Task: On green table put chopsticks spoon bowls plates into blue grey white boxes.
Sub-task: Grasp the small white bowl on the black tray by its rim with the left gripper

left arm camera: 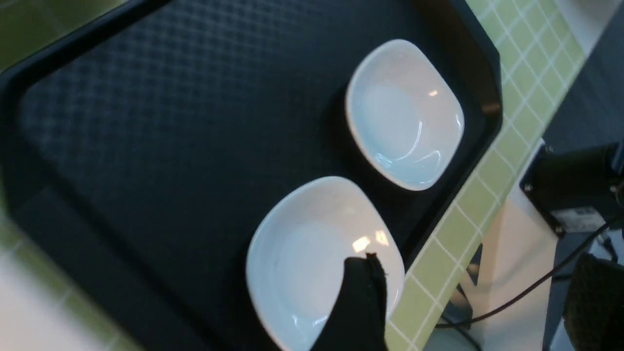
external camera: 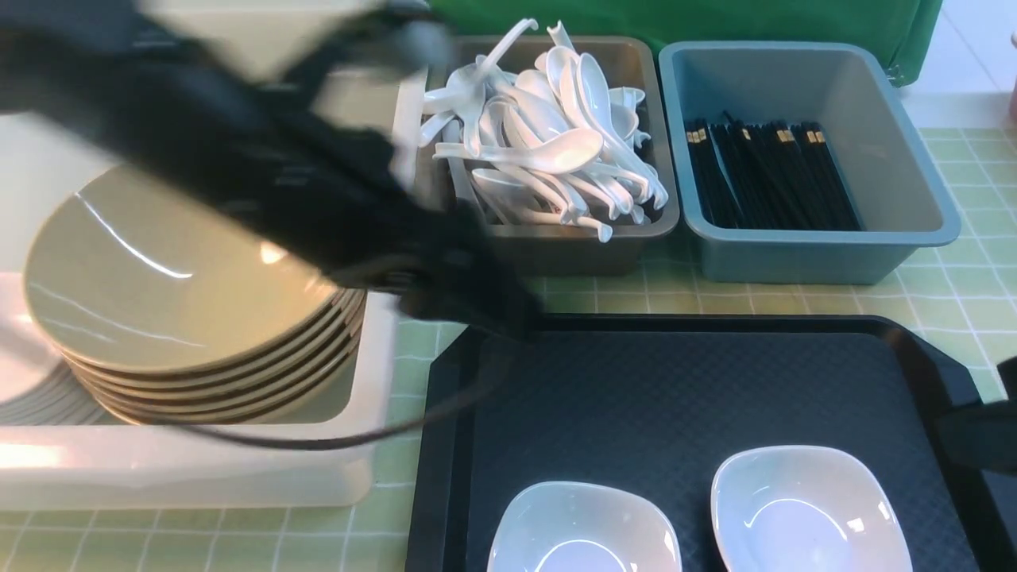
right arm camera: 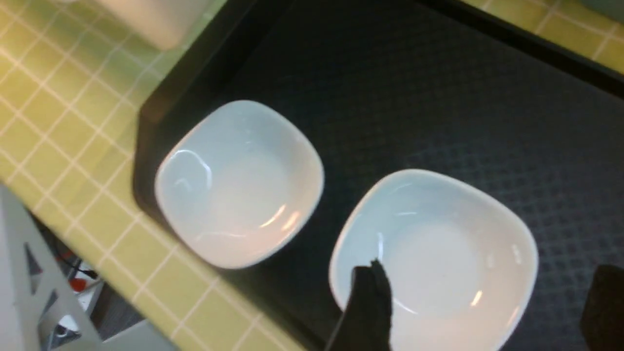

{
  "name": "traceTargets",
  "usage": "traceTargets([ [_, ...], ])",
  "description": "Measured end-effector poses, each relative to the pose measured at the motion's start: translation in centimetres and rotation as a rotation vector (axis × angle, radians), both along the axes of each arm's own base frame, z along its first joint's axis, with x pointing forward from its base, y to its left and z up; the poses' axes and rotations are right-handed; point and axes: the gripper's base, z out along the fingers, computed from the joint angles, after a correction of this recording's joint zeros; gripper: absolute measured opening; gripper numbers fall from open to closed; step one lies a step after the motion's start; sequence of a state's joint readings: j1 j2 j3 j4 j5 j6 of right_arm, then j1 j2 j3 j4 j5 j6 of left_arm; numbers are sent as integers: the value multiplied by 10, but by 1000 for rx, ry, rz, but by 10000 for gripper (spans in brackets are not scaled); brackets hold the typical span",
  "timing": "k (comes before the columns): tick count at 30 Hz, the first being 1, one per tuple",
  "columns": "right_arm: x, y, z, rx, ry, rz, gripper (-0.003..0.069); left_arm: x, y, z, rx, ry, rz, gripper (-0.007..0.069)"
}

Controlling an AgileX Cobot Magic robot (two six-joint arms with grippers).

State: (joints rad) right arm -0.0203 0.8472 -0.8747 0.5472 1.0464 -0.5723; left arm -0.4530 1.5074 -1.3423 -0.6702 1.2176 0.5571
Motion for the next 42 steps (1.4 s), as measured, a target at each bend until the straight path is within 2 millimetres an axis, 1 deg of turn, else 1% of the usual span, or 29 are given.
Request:
traceTargets([
  [4, -9, 5, 8, 74, -32, 14, 551, 13, -56, -24, 113, -21, -167, 480],
  [5, -11, 7, 9, 85, -38, 20, 551, 17, -68, -26, 127, -33, -198, 480],
  [7, -14, 9, 10, 90, -43, 40, 551, 31, -93, -42, 157, -36, -238, 480],
  [8, -14, 10, 10, 91, -42, 50, 551, 38, -102, -44, 152, -47, -245, 480],
  [10, -16, 13, 10, 92, -38, 72, 551, 51, -122, -54, 148, -58, -264, 480],
  [11, -17, 14, 11, 93, -37, 83, 551, 58, -134, -64, 149, -61, -281, 480],
  [12, -18, 14, 11, 95, -37, 84, 551, 60, -140, -65, 143, -76, -293, 480],
  [14, -22, 15, 13, 106, -39, 73, 551, 65, -154, -78, 135, -85, -335, 480],
  [16, -28, 14, 16, 119, -54, 55, 551, 66, -169, -91, 116, -81, -380, 480],
  [17, -29, 14, 16, 121, -58, 54, 551, 66, -171, -95, 117, -78, -389, 480],
  [19, -37, 13, 19, 115, -81, 40, 551, 64, -184, -119, 109, -45, -440, 480],
  [20, -38, 13, 19, 115, -82, 41, 551, 64, -184, -121, 110, -41, -443, 480],
  [21, -40, 12, 19, 107, -87, 36, 551, 64, -188, -135, 118, -17, -457, 480],
  [22, -41, 11, 19, 97, -82, 32, 551, 63, -191, -145, 123, 0, -463, 480],
  [23, -42, 11, 19, 96, -81, 30, 551, 64, -191, -147, 125, 3, -463, 480],
  [24, -42, 10, 18, 85, -77, 26, 551, 63, -194, -158, 135, 22, -468, 480],
  [26, -43, 10, 17, 73, -76, 32, 551, 62, -196, -170, 142, 42, -479, 480],
  [28, -43, 11, 17, 73, -75, 38, 551, 61, -199, -177, 140, 51, -490, 476],
  [31, -43, 11, 17, 69, -73, 36, 551, 60, -202, -182, 101, 66, -505, 401],
  [32, -43, 10, 17, 65, -72, 35, 551, 60, -203, -183, 86, 69, -511, 356],
  [34, -43, 10, 17, 62, -73, 34, 551, 60, -204, -184, 68, 77, -512, 247],
  [36, -43, 10, 16, 64, -69, 28, 551, 61, -203, -186, 63, 77, -510, 105],
  [37, -43, 10, 16, 66, -66, 25, 551, 63, -202, -186, 62, 78, -506, 59],
  [39, -43, 10, 16, 67, -65, 23, 551, 66, -199, -184, 58, 86, -486, 18],
  [42, -43, 10, 17, 63, -71, 27, 551, 74, -191, -172, 51, 78, -451, 15],
])
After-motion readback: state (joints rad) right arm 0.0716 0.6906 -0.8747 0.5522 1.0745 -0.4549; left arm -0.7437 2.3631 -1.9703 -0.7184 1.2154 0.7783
